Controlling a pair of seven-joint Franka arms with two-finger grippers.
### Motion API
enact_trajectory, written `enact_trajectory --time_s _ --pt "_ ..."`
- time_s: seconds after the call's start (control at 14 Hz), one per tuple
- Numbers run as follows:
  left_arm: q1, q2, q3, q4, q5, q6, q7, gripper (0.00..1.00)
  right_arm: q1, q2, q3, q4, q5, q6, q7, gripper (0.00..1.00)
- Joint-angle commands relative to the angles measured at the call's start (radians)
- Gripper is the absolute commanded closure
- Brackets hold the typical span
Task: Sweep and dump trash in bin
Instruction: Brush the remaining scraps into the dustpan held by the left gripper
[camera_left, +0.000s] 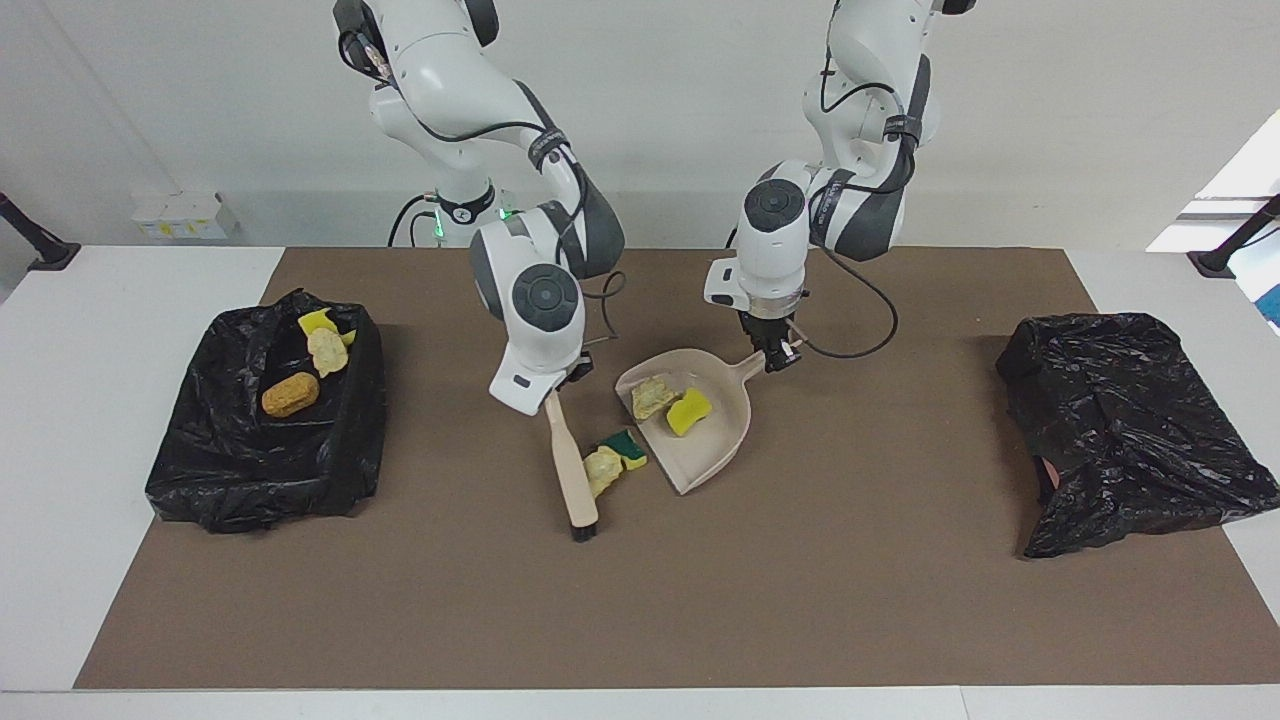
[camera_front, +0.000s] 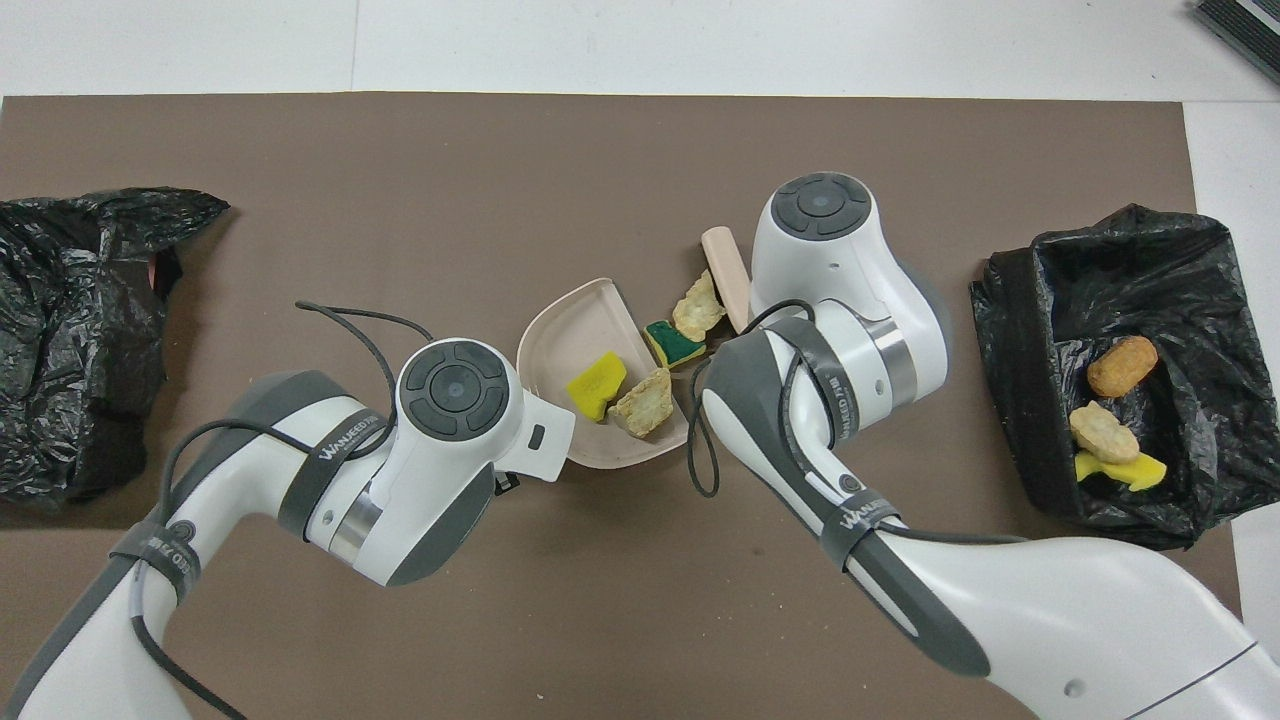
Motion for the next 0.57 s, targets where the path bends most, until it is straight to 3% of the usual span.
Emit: enact_trajectory --time_s 0.0,0.21,0.5 --pt "-0.004 0.003 0.0 -0.034 -0.012 0.084 -0.015 1.0 0.035 -0.006 0.004 0.016 0.099 -0.02 -0.01 1.0" --pt "0.005 0.009 0.0 -0.034 -0.016 0.13 0.0 1.0 0.047 -0.017 0.01 0.019 0.136 -0.029 -0.005 1.0" --pt "0.048 0.027 -0.001 -0.028 -0.017 0.185 0.04 1.0 0.015 -0.118 0.007 0.011 0.142 -0.082 -0.011 1.0"
